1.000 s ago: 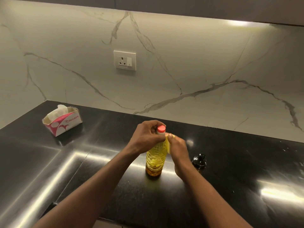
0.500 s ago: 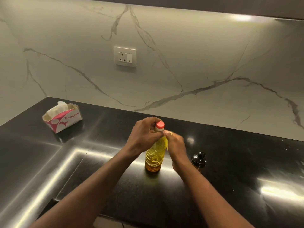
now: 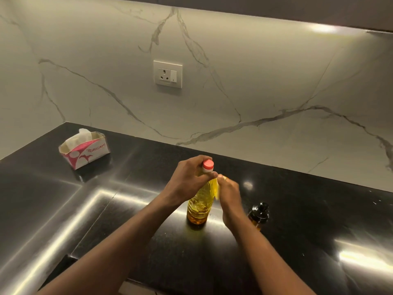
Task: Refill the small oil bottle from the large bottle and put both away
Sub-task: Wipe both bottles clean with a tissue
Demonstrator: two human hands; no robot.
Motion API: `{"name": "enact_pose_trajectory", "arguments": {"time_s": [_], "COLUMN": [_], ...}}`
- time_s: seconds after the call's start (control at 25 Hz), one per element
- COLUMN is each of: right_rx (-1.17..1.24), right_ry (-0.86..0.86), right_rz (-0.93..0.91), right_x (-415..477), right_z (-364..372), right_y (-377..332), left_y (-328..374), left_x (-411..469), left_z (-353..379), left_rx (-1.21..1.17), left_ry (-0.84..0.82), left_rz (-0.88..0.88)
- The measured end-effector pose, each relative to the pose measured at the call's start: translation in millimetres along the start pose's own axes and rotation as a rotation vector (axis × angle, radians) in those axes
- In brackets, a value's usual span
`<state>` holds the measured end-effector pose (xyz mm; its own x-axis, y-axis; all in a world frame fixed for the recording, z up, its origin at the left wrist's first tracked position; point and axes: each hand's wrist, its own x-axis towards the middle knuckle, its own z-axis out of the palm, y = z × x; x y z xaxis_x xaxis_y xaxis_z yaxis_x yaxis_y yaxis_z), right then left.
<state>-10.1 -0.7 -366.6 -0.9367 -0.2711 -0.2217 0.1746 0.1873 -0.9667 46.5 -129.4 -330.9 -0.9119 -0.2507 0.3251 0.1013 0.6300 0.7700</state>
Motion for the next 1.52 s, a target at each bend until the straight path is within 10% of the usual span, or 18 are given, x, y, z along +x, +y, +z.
{"name": "enact_pose_trajectory", "arguments": {"time_s": [0.24,0.52,0.8,1.12,1.36,1.52], "right_rx": [-0.053,-0.033,-0.15,-0.033,0.024,0.039], "right_ry": [-0.011,-0.013,-0.075,-0.05,-0.083,0.069], "right_rz": [-0.329,0.126,-0.382,0.151,-0.339,-0.184], "right_x": [-23,12,-25,10,-10,-28], "right_z": [10,-1,-1,-5,1,8], "right_y": [34,20,43,25,19,85], "left_y": [-3,1,-5,-2,-2,-3], "left_x": [-2,2,-2,1,-3,-6], "left_z": [0,4,9,5,7,13], "left_rx": [-0.03,-0.064,-0.138,-0.095,-0.124,-0.134], "left_ry": [-0.042,-0.05,-0.102,-0.01,-0.009,0.005], "left_rz": [-0.028,-0.078,-0.099,-0.079,-0.062,-0.077]}}
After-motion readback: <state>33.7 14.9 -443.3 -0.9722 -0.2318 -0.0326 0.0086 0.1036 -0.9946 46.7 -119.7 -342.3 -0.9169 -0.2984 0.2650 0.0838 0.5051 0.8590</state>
